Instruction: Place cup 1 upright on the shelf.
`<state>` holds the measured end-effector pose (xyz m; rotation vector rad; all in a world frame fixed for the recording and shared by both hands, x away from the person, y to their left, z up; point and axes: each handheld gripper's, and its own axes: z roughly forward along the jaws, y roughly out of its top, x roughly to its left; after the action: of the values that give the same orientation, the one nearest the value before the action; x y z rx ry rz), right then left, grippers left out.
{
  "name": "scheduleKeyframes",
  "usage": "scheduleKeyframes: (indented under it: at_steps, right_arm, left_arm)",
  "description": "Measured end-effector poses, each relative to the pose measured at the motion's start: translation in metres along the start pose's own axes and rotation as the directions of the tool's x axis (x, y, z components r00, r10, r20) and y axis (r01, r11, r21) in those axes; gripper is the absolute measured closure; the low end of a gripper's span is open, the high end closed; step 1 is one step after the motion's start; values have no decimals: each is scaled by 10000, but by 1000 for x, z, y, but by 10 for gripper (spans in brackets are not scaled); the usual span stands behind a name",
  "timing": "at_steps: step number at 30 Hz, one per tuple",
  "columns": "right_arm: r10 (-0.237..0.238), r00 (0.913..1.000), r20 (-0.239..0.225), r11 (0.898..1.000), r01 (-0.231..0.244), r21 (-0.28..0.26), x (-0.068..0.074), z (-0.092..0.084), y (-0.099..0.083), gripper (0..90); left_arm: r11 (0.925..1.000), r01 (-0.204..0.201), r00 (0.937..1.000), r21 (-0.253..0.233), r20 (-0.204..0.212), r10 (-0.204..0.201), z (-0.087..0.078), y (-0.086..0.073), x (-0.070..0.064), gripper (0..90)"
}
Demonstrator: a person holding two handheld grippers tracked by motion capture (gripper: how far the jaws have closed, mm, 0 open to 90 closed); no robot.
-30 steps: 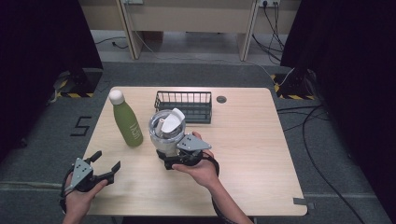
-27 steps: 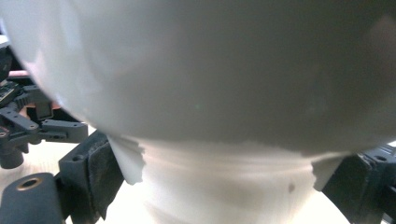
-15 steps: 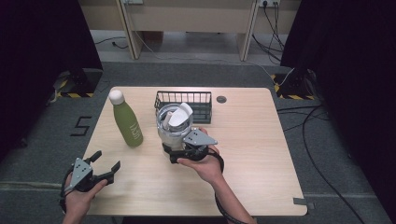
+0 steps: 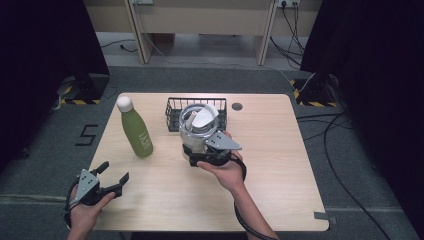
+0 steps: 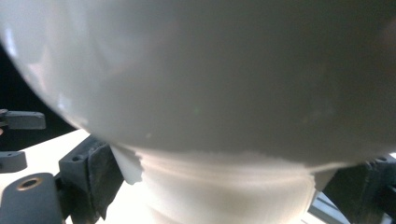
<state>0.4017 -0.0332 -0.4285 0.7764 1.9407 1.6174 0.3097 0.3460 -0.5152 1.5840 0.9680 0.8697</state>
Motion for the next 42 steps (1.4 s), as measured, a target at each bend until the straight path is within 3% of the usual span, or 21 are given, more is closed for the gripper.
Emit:
scheduleKeyframes:
  at_steps: [6, 25, 42]
  right_arm:
    - [16, 9995, 316, 10000, -15, -44, -8, -1, 3, 113]
    - [133, 9980, 621, 9999, -132, -27, -23, -1, 4, 112]
    - [159, 9927, 1196, 9999, -155, -37, -43, -1, 12, 113]
  left_arm:
    - [10000, 3, 10000, -3, 0, -3, 0, 0, 0, 147]
    - [10000, 44, 10000, -13, -76, -45, 0, 0, 1, 148]
    - [10000, 58, 10000, -32, -74, -58, 0, 0, 1, 149]
